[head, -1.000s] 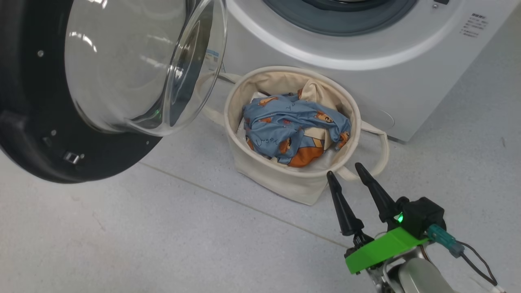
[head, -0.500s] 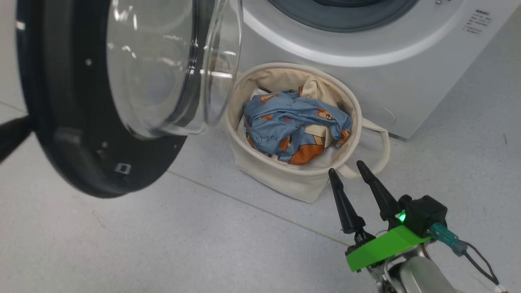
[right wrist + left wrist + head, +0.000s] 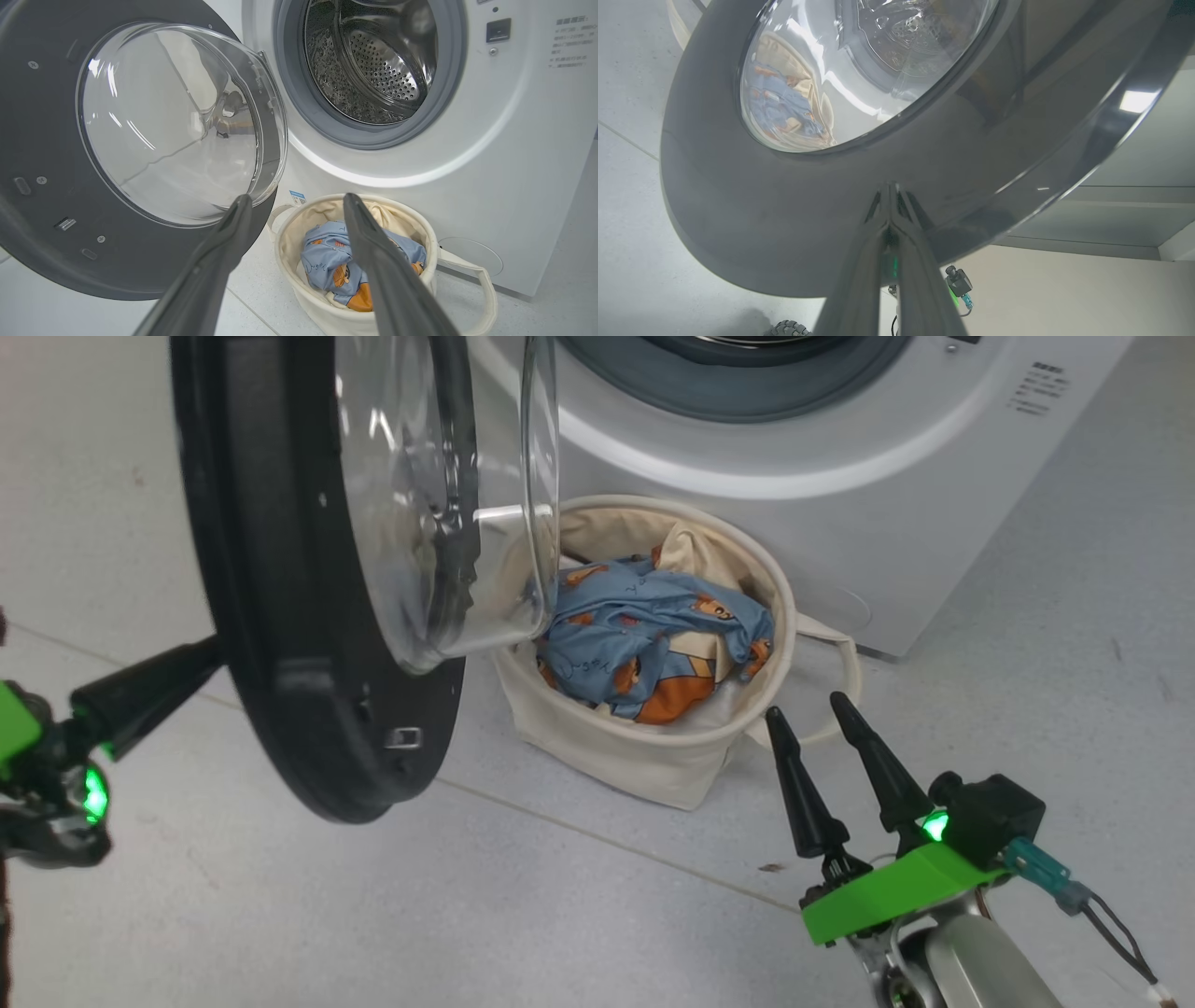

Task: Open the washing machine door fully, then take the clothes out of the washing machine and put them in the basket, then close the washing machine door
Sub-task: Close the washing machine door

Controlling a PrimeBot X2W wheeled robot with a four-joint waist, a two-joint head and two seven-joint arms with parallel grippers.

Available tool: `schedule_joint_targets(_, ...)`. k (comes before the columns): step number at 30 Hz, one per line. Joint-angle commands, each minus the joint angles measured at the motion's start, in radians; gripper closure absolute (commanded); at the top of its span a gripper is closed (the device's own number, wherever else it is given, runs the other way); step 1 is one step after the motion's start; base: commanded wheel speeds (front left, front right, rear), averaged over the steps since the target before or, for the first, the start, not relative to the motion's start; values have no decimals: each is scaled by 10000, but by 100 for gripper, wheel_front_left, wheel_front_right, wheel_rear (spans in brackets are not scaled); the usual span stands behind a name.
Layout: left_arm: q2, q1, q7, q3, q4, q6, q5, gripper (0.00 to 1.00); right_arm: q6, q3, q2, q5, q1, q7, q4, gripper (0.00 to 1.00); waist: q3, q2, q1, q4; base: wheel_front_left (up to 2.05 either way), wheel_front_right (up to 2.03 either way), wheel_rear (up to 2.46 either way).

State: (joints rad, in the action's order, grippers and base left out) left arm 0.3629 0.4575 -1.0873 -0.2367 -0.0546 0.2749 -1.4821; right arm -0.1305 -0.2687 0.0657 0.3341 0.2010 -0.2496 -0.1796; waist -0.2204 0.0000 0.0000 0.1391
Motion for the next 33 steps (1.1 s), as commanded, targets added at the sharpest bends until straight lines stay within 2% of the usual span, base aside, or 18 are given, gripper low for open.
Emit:
schedule_joint_targets(1, 185, 148, 82, -279, -432, -182, -48, 100, -2, -131, -154, 105, 176, -122, 334, 0, 90, 0, 0, -123, 0, 0, 0)
schedule_joint_targets(16, -1126, 283, 852, 321, -122, -1108, 4, 100, -2, -19, -154, 352, 103, -122, 355, 0, 279, 0, 0, -824, 0, 0, 0)
schedule_joint_targets(27, -2032, -54, 1077, 1293, 302, -1831, 319, 100, -2, 51, -154, 512, -44, -122, 285, 0, 570, 0, 0, -1471, 0, 0, 0)
schedule_joint_targets(33, -2772, 217, 1541, 1808, 894, -2048, 219, 100, -2, 49, -154, 531, -156, -122, 199, 0, 626, 0, 0, -1709, 0, 0, 0)
